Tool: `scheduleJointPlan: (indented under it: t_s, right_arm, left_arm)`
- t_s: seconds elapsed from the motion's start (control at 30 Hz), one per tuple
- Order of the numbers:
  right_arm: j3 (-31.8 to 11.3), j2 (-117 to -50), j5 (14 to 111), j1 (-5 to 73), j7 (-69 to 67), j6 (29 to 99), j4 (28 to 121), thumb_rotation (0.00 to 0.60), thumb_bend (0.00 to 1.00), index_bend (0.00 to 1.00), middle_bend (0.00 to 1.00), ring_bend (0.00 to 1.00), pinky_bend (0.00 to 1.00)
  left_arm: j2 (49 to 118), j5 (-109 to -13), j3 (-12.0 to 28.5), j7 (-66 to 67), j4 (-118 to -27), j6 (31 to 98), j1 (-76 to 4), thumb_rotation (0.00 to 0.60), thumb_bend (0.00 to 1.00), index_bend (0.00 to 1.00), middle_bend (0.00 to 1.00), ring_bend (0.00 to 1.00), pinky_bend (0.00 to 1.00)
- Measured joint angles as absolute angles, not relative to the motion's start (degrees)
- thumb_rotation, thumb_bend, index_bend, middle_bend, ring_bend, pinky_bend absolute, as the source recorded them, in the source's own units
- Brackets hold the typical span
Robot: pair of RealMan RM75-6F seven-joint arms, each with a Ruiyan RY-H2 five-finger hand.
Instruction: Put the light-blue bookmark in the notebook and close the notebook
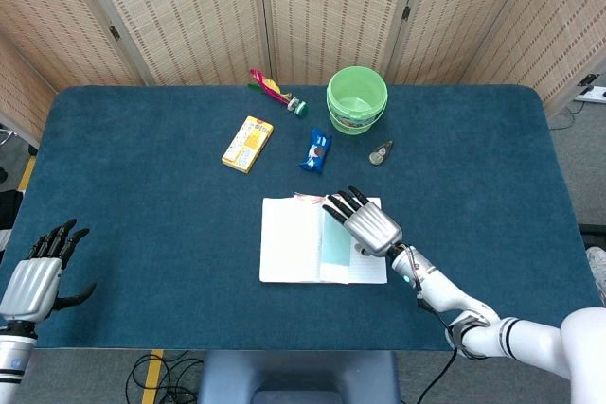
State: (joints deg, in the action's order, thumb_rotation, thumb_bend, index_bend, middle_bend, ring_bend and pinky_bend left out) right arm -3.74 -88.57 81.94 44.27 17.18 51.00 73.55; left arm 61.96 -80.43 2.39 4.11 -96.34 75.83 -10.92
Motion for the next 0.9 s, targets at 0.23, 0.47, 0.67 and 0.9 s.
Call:
scheduleJointPlan:
  t_s: [0.23, 0.47, 0.67, 0.9]
  right_arm:
    - [-5.3, -88.4, 77.0, 45.5, 18.8, 46.6, 72.6, 0.6, 0.49, 0.0, 0.14, 0.0, 0.0]
    - [-6.3, -89.5, 73.1, 46.7, 20.2, 43.5, 69.5, 0.6, 0.53, 0.0, 0.14, 0.0, 0.0]
    - [-5.9, -90.1, 71.1, 46.5, 20.3, 42.3, 67.9, 0.6, 0.54, 0.0, 0.14, 0.0, 0.0]
    - [-5.2, -90.4, 70.8, 46.2, 19.9, 42.1, 67.5, 0.6, 0.55, 0.0, 0.14, 0.0, 0.0]
  left_arm:
    - [61.8, -80.4, 2.3, 4.3, -96.7, 76.0, -10.8, 0.6, 0.27, 0.14, 0.04, 0.06, 0.14]
    - [61.8, -80.3, 2.1, 4.4, -96.7, 75.8, -10.7, 0.6, 0.27, 0.14, 0.04, 0.06, 0.14]
    - [62.0, -80.1, 2.2, 4.3, -96.5, 75.6, -10.8, 0.6, 0.27, 0.14, 0.04, 0.06, 0.14]
    - [62.0, -80.2, 2.1, 4.5, -96.6, 75.4, -10.9, 0.6, 0.27, 0.14, 0.04, 0.06, 0.14]
